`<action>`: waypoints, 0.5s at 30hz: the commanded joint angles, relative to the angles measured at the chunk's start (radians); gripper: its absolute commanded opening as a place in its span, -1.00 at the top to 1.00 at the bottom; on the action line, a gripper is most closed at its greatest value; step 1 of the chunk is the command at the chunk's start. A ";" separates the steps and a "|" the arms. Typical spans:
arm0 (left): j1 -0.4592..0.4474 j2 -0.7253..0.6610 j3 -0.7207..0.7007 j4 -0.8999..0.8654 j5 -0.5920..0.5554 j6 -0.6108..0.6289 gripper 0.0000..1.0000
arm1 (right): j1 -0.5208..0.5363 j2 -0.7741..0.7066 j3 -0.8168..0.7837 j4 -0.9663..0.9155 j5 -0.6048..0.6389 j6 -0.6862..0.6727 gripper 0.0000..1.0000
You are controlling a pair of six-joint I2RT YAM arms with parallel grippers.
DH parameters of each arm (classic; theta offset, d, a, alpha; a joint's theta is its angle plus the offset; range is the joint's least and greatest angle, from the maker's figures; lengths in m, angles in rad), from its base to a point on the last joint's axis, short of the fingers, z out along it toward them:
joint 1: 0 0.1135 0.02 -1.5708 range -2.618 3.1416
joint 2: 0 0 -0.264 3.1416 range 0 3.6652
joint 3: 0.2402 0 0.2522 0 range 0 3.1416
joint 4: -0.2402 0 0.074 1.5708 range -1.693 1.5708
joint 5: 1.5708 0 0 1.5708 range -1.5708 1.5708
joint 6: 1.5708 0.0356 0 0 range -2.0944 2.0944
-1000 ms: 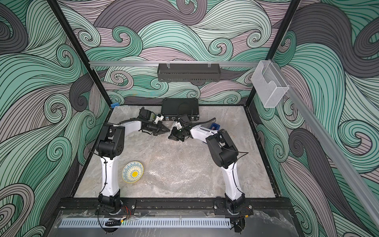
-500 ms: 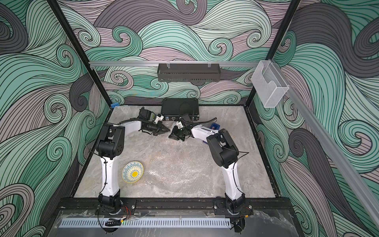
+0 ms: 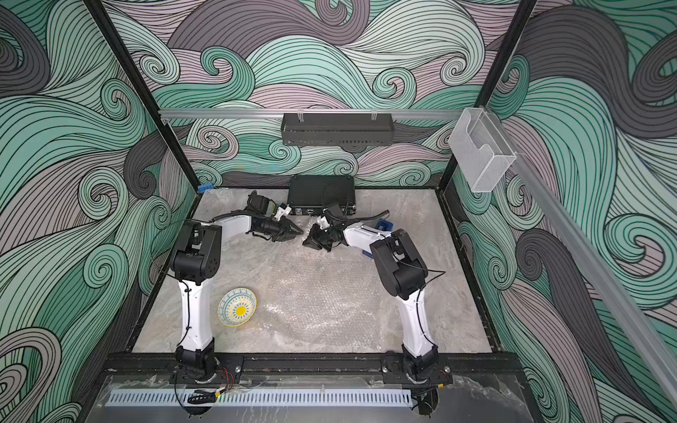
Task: Wrap bowls in bubble wrap
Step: Stick the tape on the bubble wrap.
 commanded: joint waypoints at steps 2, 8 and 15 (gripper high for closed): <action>0.016 -0.053 -0.007 -0.041 -0.023 0.023 0.31 | -0.008 -0.012 -0.011 -0.025 0.012 0.005 1.00; 0.056 -0.088 -0.064 0.030 -0.030 -0.013 -0.08 | -0.008 -0.012 -0.006 -0.027 0.010 0.006 1.00; 0.075 -0.164 -0.156 0.155 -0.008 -0.021 -0.45 | -0.010 -0.011 0.000 -0.033 0.010 0.005 1.00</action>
